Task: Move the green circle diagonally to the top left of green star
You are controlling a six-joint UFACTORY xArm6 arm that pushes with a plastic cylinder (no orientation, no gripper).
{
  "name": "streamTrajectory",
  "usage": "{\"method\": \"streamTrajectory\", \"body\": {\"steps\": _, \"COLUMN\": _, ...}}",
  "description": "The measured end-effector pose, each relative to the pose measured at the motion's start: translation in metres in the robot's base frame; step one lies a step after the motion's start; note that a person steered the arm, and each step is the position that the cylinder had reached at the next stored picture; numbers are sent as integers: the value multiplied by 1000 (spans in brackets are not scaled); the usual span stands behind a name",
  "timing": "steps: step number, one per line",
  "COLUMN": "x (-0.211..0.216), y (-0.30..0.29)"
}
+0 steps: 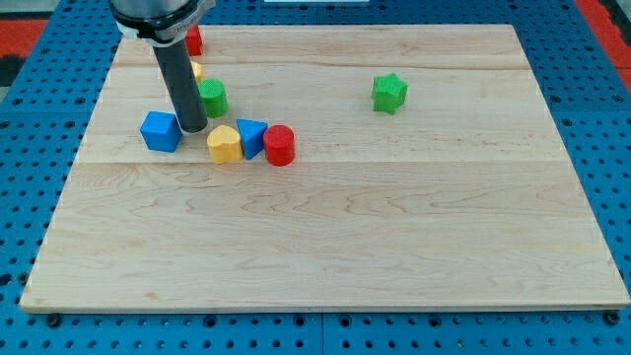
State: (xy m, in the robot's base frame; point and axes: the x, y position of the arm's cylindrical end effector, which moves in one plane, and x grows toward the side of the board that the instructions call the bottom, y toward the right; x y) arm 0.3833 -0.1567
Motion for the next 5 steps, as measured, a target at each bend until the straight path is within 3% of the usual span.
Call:
{"method": "streamTrajectory", "body": {"steps": 1, "x": -4, "y": -50}}
{"method": "streamTrajectory", "body": {"steps": 2, "x": -13, "y": -21}}
{"method": "streamTrajectory", "body": {"steps": 3, "x": -22, "y": 45}}
{"method": "streamTrajectory", "body": {"steps": 4, "x": -37, "y": 64}}
{"method": "streamTrajectory", "body": {"steps": 5, "x": -37, "y": 8}}
